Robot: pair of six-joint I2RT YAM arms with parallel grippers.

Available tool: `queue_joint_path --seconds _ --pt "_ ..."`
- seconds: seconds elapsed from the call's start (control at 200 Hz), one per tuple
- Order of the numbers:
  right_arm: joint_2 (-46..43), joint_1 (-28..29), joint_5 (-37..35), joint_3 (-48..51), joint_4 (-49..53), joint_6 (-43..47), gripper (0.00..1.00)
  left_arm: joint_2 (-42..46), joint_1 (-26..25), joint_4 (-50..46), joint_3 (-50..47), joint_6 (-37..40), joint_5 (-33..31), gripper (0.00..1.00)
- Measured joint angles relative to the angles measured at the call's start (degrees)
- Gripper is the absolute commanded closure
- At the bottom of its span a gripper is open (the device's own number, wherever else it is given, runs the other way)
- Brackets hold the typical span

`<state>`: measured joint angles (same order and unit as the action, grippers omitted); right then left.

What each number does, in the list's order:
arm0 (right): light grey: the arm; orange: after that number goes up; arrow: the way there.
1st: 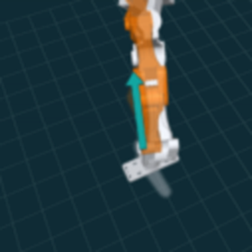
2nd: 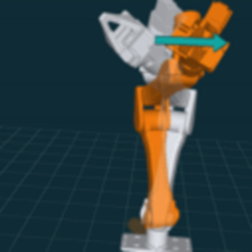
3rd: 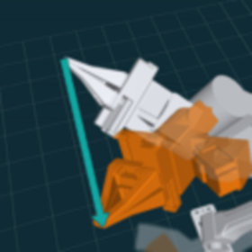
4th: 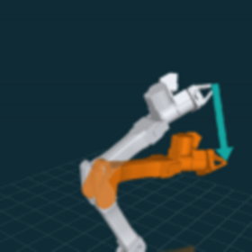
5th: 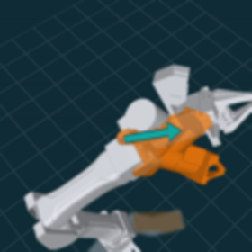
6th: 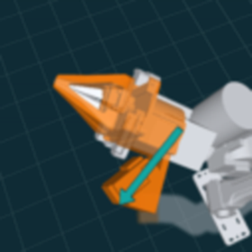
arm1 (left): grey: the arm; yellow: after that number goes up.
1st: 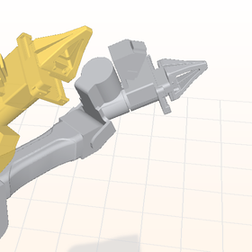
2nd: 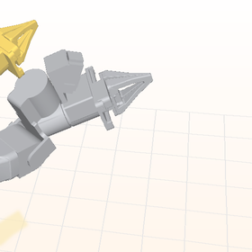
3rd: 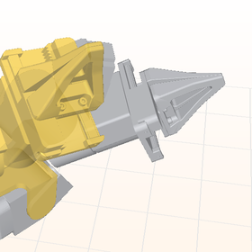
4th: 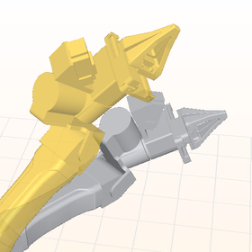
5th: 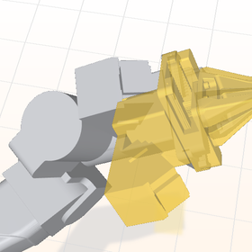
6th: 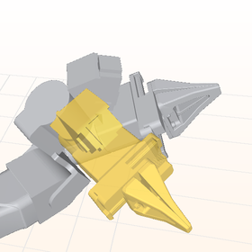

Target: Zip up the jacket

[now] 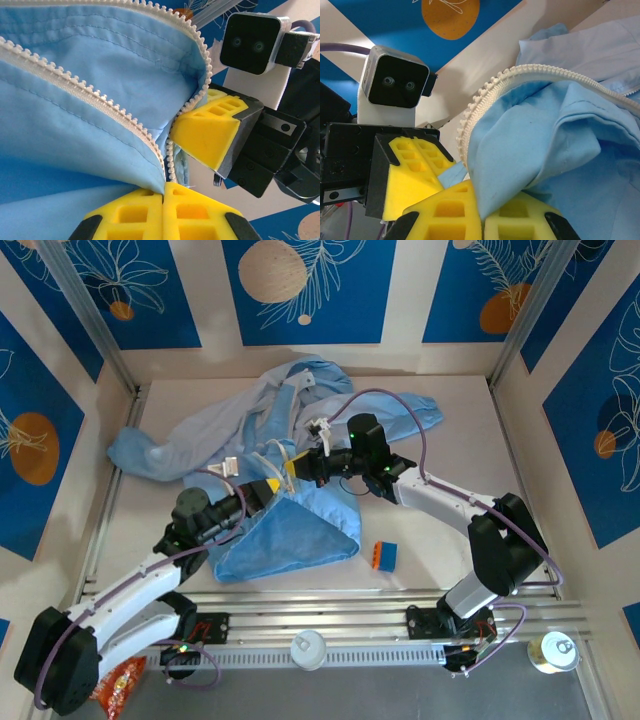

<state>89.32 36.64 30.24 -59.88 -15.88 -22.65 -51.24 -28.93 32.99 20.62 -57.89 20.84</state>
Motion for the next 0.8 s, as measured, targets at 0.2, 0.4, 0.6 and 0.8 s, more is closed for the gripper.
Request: queue_joint_path --seconds 0.2,0.4,0.6,0.8 --pt "0.0 0.3 0.0 0.0 0.0 0.0 1.00 0.8 0.0 -0.6 0.0 -1.7 -0.1 1.00" --pt "0.0 0.3 0.0 0.0 0.0 0.0 1.00 2.3 0.1 -0.9 0.0 -2.7 -1.1 1.00" --pt "0.0 0.4 0.0 0.0 0.0 0.3 1.00 4.4 0.6 -1.0 -0.1 -2.9 -1.9 1.00" --pt "0.0 0.5 0.0 0.0 0.0 0.4 1.00 3.2 0.7 -0.6 -0.7 -3.8 -1.8 1.00"
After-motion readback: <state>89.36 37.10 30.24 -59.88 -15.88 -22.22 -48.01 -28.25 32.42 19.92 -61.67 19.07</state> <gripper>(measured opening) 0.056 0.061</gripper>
